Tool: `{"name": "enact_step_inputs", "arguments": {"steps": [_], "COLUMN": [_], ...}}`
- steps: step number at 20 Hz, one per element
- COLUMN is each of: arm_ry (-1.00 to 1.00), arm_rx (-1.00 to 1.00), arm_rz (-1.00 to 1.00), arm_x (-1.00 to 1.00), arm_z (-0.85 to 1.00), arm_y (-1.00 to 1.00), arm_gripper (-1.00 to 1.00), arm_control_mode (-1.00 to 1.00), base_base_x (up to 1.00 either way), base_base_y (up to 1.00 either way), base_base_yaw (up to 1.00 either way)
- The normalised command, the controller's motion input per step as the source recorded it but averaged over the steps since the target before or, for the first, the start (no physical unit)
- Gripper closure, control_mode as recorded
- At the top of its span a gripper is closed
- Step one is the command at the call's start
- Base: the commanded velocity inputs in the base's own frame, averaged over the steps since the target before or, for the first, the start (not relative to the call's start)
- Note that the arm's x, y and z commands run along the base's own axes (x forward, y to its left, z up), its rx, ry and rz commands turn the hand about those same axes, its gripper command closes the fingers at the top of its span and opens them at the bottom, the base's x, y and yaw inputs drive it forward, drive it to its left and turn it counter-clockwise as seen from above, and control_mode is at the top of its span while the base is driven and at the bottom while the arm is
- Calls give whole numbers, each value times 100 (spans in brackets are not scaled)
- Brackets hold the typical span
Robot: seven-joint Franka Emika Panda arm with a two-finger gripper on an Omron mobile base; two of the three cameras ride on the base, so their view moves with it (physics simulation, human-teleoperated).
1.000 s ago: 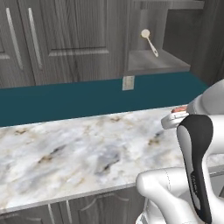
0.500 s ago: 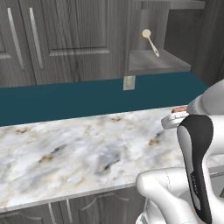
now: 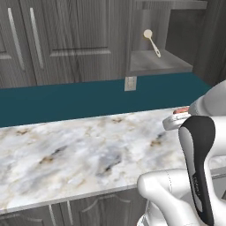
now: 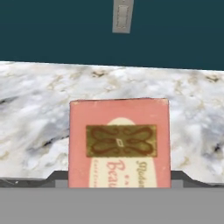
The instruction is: Pick up the bar soap and dish brush from the sink, and place them back in the cabinet, and close the cabinet door.
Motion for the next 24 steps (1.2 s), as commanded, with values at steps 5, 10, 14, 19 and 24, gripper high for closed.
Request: {"name": "enact_step_inputs", "arguments": {"steps": [5, 10, 14, 19, 24], "arm_ry": [-5, -15, -16, -4, -2], "arm_rx": [0, 0, 0, 0, 0], "arm_rz": [0, 0, 0, 0, 0], "arm_x": [6, 2, 1, 13, 7], "arm_z": [8, 19, 33, 45, 40], "arm_y": [0, 0, 0, 0, 0], "arm_gripper": [100, 100, 100, 100, 100], "arm_control_mode": [-100, -100, -100, -100, -100], "base_base_x": [0, 0, 0, 0, 0], "base_base_y": [0, 0, 0, 0, 0], "base_base_yaw": [0, 0, 0, 0, 0]}}
